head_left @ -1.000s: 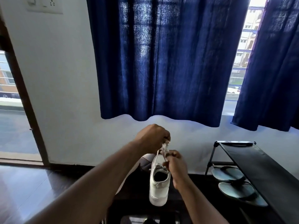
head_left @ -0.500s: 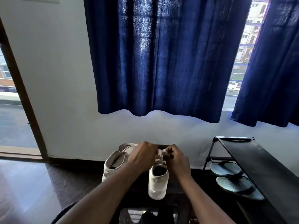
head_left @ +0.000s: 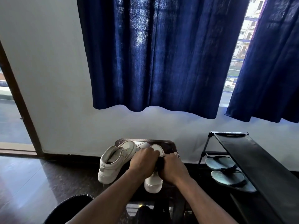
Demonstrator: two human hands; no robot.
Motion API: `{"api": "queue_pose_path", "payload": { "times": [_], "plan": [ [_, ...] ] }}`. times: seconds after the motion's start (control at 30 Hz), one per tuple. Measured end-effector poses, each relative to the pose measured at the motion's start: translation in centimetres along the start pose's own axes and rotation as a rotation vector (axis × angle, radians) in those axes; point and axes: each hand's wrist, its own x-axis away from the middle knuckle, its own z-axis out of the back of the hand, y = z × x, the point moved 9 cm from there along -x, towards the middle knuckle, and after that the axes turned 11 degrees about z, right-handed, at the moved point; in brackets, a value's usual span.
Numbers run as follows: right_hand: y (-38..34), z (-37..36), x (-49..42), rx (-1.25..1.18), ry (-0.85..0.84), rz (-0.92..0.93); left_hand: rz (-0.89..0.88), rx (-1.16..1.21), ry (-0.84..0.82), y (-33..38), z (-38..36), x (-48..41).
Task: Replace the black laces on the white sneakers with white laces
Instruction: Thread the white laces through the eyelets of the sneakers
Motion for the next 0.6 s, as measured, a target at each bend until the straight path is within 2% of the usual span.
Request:
{"api": "queue_pose_path", "payload": {
  "times": [0.1, 0.23, 0.4, 0.53, 0.6],
  "plan": [
    [0.3, 0.0, 0.4, -0.037, 0.033, -0.005, -0.026, 0.079, 0.000, -0.7, -0.9, 0.3],
    [0.7, 1.4, 1.1, -0.135, 0.240, -0.071, 0.032, 0.289, 0.009, -2.5, -1.2, 0.6],
    [0.3, 0.5, 0.8, -0.180, 0.245, -0.101, -0.019, 0.256, -0.026, -2.3, -1.6, 1.6],
    [2.0, 1.7, 1.9, -0.288, 0.489, -0.204, 0.055, 0.358, 0.019, -2.5, -1.2, 1.7],
    [2.5, 1.2, 2.2, -0.258, 0.461, -0.217, 0.104, 0.389, 0.021, -2.8, -1.2, 1.7]
  ]
}}
